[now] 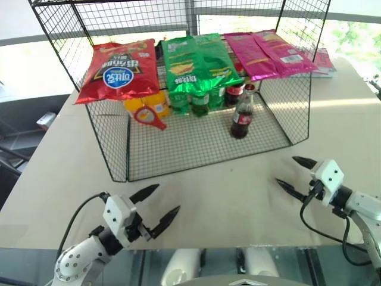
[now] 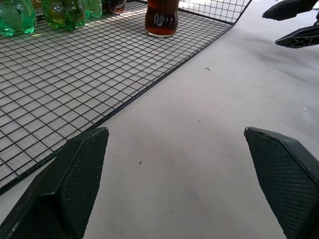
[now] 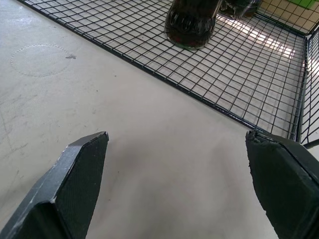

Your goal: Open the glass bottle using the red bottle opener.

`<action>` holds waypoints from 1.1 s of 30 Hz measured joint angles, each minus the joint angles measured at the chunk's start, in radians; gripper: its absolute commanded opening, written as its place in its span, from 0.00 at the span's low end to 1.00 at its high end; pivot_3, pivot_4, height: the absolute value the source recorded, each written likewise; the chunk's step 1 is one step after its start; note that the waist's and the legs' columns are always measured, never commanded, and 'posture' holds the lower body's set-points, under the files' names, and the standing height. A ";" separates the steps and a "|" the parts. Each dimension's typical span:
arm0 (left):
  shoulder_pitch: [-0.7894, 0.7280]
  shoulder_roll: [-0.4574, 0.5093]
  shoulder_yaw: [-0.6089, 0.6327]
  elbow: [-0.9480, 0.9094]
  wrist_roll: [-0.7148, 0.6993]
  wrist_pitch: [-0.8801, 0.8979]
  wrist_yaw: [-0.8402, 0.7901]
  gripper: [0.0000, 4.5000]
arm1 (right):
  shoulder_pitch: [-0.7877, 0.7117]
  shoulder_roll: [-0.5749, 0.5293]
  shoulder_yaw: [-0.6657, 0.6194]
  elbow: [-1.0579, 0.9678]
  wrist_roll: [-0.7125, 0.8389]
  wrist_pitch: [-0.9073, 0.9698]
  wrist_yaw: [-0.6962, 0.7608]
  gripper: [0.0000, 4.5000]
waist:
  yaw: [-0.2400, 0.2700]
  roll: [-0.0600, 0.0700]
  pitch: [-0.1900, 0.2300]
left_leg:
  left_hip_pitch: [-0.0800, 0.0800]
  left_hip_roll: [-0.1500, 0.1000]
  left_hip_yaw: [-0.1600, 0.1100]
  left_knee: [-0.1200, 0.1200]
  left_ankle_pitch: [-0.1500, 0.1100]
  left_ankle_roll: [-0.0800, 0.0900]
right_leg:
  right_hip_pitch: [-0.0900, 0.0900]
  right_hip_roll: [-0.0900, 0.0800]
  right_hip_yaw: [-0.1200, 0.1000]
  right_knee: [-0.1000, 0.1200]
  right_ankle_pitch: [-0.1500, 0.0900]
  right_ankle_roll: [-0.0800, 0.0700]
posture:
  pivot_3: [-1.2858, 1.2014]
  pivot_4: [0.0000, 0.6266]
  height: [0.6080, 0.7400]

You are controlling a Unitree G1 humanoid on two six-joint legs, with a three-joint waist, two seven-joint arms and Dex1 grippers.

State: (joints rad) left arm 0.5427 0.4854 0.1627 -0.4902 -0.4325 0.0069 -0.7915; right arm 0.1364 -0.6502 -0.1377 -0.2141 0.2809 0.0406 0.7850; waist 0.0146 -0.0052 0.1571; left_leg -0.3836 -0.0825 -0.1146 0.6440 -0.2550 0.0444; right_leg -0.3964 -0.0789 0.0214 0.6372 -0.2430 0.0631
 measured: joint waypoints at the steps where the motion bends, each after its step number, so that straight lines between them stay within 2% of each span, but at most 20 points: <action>1: 0.000 0.000 0.000 0.000 0.000 0.000 0.000 1.00 | 0.000 0.000 0.000 0.000 0.000 0.000 0.000 0.98 | 0.000 0.000 0.000 | 0.000 0.000 0.000 0.000 0.000 0.000 | 0.000 0.000 0.000 0.000 0.000 0.000 | 0.52 0.24 1.00; 4: -0.027 -0.035 0.004 0.012 -0.004 -0.013 0.018 1.00 | 0.004 0.046 -0.007 -0.007 0.029 -0.034 0.003 0.98 | 0.000 0.000 0.000 | 0.000 0.000 0.000 0.000 0.000 0.000 | 0.000 0.000 0.000 0.000 0.000 0.000 | 0.52 0.24 1.00; 9: -0.126 -0.111 0.042 -0.018 -0.072 0.038 0.160 1.00 | 0.031 0.133 0.005 -0.113 0.118 -0.193 0.080 0.98 | 0.000 0.000 0.000 | 0.000 0.000 -0.001 0.001 0.000 0.000 | 0.000 0.000 -0.001 0.001 0.001 0.002 | 0.52 0.24 1.00; 12: -0.172 -0.129 0.043 -0.044 -0.082 0.086 0.233 1.00 | 0.045 0.161 0.024 -0.184 0.180 -0.226 0.108 0.98 | 0.000 0.000 0.000 | 0.000 0.000 -0.001 0.001 0.000 0.000 | 0.000 0.001 -0.002 0.001 0.001 0.002 | 0.52 0.24 1.00; 17: -0.248 -0.137 0.046 -0.049 -0.082 0.155 0.330 1.00 | 0.055 0.165 0.059 -0.255 0.266 -0.198 0.126 0.98 | 0.000 0.000 0.000 | 0.001 0.000 -0.001 0.001 0.000 0.000 | 0.000 0.001 -0.002 0.002 0.001 0.002 | 0.52 0.24 1.00; 20: -0.355 -0.167 0.058 -0.048 -0.081 0.202 0.426 1.00 | 0.045 0.163 0.086 -0.310 0.321 -0.154 0.126 0.98 | 0.002 0.000 0.000 | 0.001 0.000 -0.002 0.003 0.000 0.000 | 0.000 0.001 -0.004 0.003 0.001 0.002 | 0.52 0.24 1.00; 33: -0.533 -0.170 0.067 -0.044 -0.035 0.347 0.617 1.00 | 0.029 0.153 0.089 -0.322 0.339 -0.089 0.100 0.98 | 0.001 -0.001 0.000 | 0.001 -0.001 -0.001 0.003 0.000 -0.001 | 0.000 0.006 -0.004 0.004 0.001 0.002 | 0.52 0.24 1.00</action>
State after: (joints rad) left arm 0.0102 0.3151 0.2298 -0.5342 -0.4671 0.3543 -0.1747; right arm 0.1651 -0.4974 -0.0484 -0.5363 0.6196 -0.0488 0.8852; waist 0.0160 -0.0057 0.1568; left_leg -0.3825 -0.0832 -0.1159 0.6474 -0.2546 0.0434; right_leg -0.3964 -0.0732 0.0178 0.6407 -0.2416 0.0651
